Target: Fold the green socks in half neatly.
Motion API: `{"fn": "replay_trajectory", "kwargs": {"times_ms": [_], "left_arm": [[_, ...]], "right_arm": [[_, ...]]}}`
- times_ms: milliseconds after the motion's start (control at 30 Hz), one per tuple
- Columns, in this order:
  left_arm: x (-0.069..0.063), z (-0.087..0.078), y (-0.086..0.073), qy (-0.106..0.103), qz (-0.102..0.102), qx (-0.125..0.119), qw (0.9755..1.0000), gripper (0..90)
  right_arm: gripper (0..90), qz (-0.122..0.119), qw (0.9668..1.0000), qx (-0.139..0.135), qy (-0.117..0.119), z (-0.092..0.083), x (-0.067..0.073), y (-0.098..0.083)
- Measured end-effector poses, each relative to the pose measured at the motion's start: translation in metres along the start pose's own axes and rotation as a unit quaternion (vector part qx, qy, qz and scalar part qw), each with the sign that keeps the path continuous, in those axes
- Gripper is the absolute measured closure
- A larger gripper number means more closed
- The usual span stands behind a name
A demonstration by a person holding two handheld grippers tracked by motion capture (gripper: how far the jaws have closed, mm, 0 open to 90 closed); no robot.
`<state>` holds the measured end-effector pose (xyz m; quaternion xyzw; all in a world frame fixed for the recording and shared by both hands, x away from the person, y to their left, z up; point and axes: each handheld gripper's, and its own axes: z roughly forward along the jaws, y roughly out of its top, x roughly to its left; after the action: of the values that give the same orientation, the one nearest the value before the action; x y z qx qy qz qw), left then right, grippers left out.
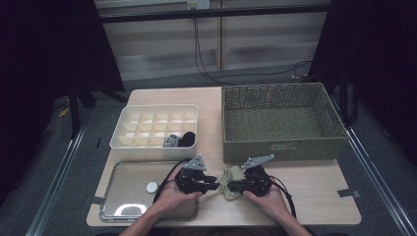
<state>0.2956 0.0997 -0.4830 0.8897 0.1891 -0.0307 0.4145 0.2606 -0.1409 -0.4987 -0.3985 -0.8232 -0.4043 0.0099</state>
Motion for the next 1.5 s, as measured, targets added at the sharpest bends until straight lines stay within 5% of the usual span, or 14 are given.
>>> {"fn": "replay_trajectory", "kwargs": {"times_ms": [300,567,800,1000,1300,1500], "left_arm": [[-0.001,-0.007,0.008,0.003,0.002,-0.029,0.9996,75.5],[-0.008,0.000,0.025,-0.013,0.019,-0.038,0.9990,76.3],[-0.009,0.024,0.041,-0.030,0.030,-0.016,0.9990,74.5],[-0.004,0.040,0.035,-0.029,0.024,0.008,0.9993,65.6],[-0.001,0.047,0.029,-0.019,0.028,0.031,0.9989,65.7],[-0.005,0.050,0.028,-0.008,0.040,0.024,0.9989,65.9]], "right_arm": [[79.6,-0.001,0.9999,-0.010,-0.001,-0.005,0.002,0.001],[82.4,0.016,0.9993,-0.030,-0.014,-0.027,-0.006,-0.001],[80.5,0.039,0.9977,-0.038,-0.040,-0.039,-0.021,-0.013],[76.3,0.045,0.9972,-0.034,-0.049,-0.035,-0.027,-0.014],[68.1,0.056,0.9964,-0.043,-0.046,-0.032,-0.031,-0.014],[64.2,0.060,0.9967,-0.029,-0.046,-0.024,-0.031,-0.014]]}}
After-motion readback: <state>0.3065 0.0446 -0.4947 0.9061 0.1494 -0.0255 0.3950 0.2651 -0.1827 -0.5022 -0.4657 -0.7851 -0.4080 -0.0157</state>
